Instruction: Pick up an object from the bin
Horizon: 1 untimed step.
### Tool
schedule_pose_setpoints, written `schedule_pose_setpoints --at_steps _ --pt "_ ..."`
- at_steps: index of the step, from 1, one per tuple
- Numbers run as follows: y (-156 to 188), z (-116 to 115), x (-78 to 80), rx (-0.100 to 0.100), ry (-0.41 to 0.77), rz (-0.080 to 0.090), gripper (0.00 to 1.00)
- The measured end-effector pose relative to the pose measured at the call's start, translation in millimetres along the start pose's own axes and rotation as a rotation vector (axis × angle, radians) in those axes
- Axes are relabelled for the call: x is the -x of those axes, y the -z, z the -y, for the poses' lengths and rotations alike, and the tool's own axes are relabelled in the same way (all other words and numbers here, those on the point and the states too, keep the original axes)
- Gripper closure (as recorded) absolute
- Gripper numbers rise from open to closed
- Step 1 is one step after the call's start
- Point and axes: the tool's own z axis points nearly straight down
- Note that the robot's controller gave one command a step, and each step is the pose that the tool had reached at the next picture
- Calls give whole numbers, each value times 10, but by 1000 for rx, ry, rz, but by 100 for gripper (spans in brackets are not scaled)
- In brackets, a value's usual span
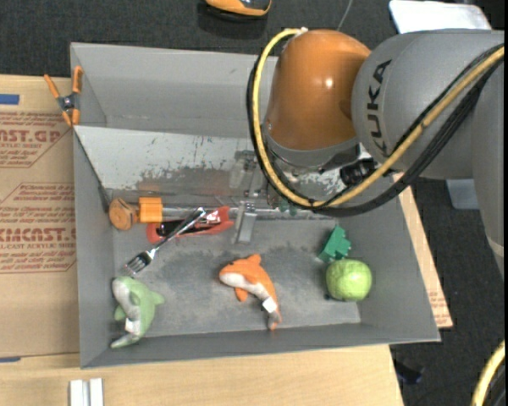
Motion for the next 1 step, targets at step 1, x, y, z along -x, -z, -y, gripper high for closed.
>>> schedule_pose_setpoints --at_steps 1 --pt "128 823 145 0 -57 4 0"
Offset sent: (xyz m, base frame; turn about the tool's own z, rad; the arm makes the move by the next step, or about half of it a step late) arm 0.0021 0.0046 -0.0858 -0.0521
